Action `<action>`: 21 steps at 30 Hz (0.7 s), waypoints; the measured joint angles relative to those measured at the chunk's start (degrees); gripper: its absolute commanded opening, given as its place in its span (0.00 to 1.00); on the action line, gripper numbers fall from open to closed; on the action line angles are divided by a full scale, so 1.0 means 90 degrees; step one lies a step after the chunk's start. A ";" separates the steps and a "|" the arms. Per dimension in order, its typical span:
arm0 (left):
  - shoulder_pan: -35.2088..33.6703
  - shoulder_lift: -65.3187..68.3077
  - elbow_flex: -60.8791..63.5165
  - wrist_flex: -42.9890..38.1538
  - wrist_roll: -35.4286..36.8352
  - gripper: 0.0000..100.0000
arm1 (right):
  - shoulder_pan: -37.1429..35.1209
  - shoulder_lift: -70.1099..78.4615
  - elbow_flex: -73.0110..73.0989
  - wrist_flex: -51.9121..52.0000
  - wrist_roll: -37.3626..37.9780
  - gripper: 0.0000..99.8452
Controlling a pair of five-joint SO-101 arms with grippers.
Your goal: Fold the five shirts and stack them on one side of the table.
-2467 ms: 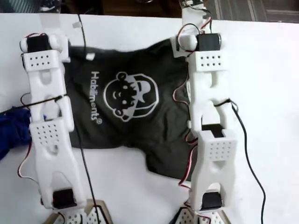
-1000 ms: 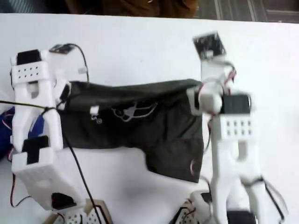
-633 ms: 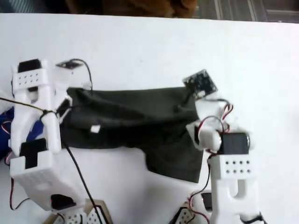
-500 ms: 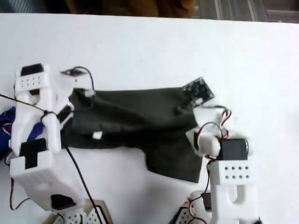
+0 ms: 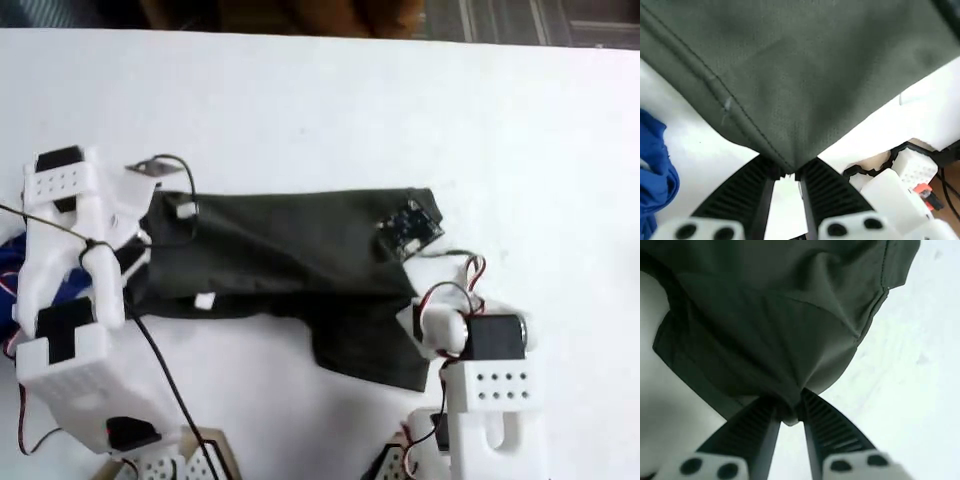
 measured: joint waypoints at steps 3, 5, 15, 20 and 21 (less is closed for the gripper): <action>0.0029 0.0000 0.0000 0.0029 -0.0332 0.02 | 0.0000 -0.0166 0.0000 0.0274 0.0215 0.02; 0.0020 0.0000 0.0000 0.0029 -0.0420 0.02 | 0.0000 -0.0215 0.0000 0.0352 0.0352 0.02; 0.0020 0.0000 0.0000 0.0029 -0.0479 0.02 | -0.0586 -0.0225 0.0801 -0.0117 0.0547 0.02; 0.0020 0.0000 0.0000 0.0029 -0.0479 0.03 | -0.0830 -0.0225 0.1114 -0.0606 0.0547 0.02; 0.0020 0.0000 0.0000 0.0029 -0.0479 0.04 | -0.0830 -0.0215 0.1133 -0.0635 0.0547 0.02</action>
